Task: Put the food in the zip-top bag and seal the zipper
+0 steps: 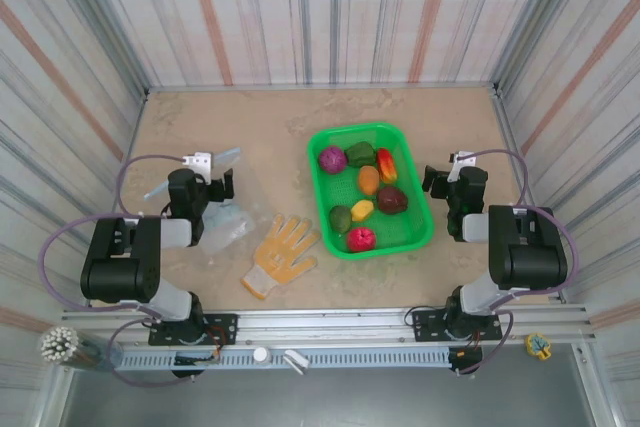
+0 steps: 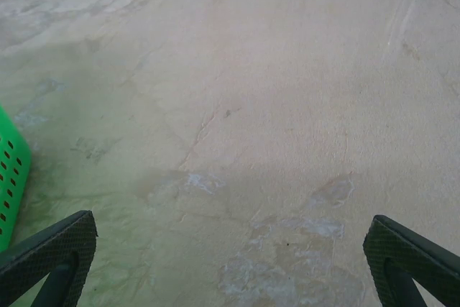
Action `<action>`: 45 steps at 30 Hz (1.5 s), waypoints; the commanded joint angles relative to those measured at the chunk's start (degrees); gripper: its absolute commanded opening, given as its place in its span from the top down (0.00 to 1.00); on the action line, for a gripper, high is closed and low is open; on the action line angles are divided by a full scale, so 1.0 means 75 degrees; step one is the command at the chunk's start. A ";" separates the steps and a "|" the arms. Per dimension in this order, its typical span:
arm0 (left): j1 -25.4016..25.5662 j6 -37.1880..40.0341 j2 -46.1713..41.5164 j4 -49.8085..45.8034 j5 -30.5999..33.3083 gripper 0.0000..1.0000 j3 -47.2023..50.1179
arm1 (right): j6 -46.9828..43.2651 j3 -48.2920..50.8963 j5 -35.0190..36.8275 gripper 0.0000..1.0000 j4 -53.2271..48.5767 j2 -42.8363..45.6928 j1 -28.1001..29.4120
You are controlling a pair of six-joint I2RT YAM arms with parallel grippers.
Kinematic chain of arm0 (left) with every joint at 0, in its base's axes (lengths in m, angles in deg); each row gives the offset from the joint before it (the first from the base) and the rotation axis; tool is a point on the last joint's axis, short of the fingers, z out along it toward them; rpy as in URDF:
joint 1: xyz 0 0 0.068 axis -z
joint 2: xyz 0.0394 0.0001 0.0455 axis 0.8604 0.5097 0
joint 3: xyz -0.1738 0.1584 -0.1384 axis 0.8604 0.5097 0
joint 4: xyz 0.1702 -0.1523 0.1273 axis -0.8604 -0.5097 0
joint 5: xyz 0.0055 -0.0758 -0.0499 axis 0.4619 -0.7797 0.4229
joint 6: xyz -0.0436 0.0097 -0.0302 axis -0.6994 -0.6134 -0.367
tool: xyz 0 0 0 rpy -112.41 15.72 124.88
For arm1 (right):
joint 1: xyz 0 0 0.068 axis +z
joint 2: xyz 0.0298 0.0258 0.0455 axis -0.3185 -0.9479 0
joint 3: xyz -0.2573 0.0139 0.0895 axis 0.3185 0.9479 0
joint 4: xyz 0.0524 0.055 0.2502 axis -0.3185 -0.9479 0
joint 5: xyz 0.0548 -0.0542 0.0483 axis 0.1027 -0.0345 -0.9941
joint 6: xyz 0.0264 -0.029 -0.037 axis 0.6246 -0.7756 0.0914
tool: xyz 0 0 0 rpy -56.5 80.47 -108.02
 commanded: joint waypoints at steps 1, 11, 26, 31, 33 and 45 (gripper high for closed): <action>0.0048 0.0153 0.0020 0.0014 0.0073 0.01 -0.0079 | -0.0044 -0.0086 -0.0035 0.01 0.0009 0.0015 -0.0011; 0.0123 0.0183 0.0030 0.0002 0.0224 0.01 -0.0082 | -0.0041 -0.0080 -0.0029 0.01 0.0023 0.0022 -0.0016; 0.0184 0.0200 0.0028 0.0037 0.0336 0.01 -0.0068 | -0.0050 -0.0074 -0.0031 0.01 0.0023 0.0015 -0.0003; 0.0190 0.0200 0.0031 0.0039 0.0354 0.01 -0.0068 | -0.0047 -0.0082 -0.0025 0.01 0.0021 0.0023 -0.0003; 0.0190 0.0200 0.0030 0.0027 0.0348 0.01 -0.0079 | -0.0050 -0.0082 -0.0028 0.01 0.0030 0.0009 -0.0015; 0.0479 0.0082 -0.0268 0.0119 0.1563 0.01 0.0059 | -0.0098 -0.0077 -0.0267 0.01 -0.0018 0.0109 -0.0017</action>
